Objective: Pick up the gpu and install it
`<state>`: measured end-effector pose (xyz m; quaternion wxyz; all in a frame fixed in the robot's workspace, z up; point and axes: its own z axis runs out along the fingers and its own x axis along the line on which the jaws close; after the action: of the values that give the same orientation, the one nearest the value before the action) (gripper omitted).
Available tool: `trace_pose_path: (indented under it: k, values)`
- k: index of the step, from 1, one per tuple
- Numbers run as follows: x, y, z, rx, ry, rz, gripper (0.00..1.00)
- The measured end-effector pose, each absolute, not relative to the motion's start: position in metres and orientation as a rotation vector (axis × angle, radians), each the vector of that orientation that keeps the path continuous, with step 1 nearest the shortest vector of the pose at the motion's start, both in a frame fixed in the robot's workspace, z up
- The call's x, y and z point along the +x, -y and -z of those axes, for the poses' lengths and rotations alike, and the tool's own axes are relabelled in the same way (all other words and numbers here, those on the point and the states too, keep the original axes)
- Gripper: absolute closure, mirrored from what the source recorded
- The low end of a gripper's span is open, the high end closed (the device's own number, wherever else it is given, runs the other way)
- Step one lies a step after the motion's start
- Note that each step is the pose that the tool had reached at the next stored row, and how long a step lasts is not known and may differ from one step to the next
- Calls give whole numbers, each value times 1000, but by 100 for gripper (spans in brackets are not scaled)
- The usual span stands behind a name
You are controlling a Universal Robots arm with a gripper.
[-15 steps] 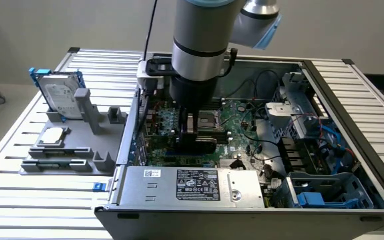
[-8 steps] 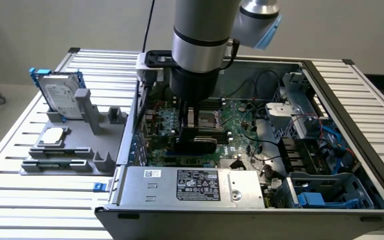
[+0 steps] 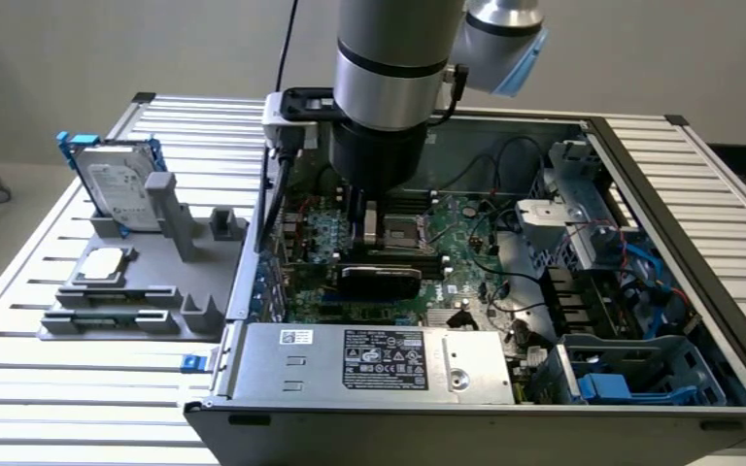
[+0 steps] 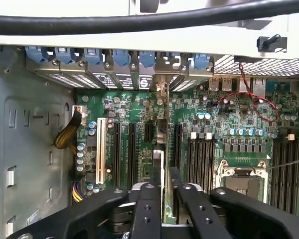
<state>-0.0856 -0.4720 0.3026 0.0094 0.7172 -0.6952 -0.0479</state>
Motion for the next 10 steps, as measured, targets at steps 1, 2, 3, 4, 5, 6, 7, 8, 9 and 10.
trace_pose_path:
  k: [1,2,3,4,5,6,7,8,9,10]
  values:
    - [-86,472,-303,2240,2171,150,86]
    - [-86,472,-303,2240,2171,150,86]
    - [-86,472,-303,2239,2171,150,89]
    - [-86,472,-303,2239,2171,150,89]
    - [-86,472,-303,2239,2171,150,89]
    - [-86,472,-303,2239,2171,150,89]
    - [-86,472,-304,2239,2171,150,89]
    - [-86,472,-304,2239,2171,150,89]
    - [-86,472,-304,2239,2171,150,89]
    - [-86,472,-304,2240,2171,150,89]
